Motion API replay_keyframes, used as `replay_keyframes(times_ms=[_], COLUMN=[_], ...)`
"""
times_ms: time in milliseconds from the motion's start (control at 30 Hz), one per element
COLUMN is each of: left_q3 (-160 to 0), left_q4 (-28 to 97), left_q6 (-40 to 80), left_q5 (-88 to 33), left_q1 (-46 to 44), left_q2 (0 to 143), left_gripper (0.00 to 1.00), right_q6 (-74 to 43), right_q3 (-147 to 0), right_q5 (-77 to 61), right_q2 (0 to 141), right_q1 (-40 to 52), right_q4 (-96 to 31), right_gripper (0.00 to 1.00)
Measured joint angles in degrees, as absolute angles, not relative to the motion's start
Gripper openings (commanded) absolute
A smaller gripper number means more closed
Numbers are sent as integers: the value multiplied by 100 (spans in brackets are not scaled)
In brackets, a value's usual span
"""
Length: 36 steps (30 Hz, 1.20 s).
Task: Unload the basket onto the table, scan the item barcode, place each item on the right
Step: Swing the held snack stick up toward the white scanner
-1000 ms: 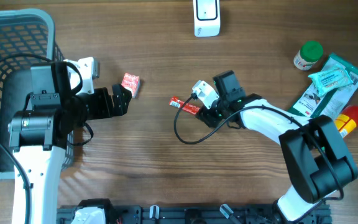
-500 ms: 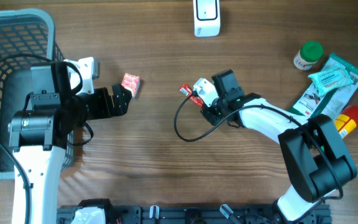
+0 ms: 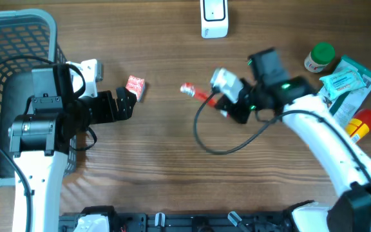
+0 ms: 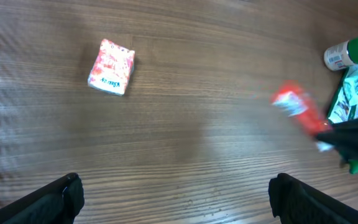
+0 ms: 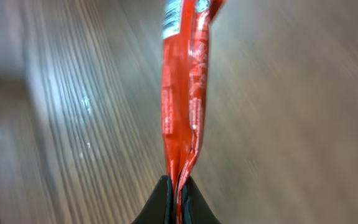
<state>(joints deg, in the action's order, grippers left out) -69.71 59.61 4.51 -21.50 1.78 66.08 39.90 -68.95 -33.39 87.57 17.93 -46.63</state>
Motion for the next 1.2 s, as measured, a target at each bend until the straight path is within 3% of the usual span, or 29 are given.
replay_keyframes(times_ms=[167,333,933,1200], left_q3=[-6971,-6971,-6971,-6971], left_q4=[5964,5964,5961,5966], left_q6=[451,451,451,451], left_q5=[-2150,-2152,-2152,-2152], left_q1=[178,178,178,178], left_q2=[6608,6608,6608,6608], left_gripper=[100,100,100,100], right_q6=[4936,5299,5690,3247], right_q3=[-8169,-9026,-9091,-9102], right_q5=[-3728,-3754,-3361,-1232], right_q2=[8731,8731,8731,8945], right_q1=[1597,1597,1597,1597], right_q4=[-6047,-6176,-6761,-4622], right_gripper=[4,4,4,4])
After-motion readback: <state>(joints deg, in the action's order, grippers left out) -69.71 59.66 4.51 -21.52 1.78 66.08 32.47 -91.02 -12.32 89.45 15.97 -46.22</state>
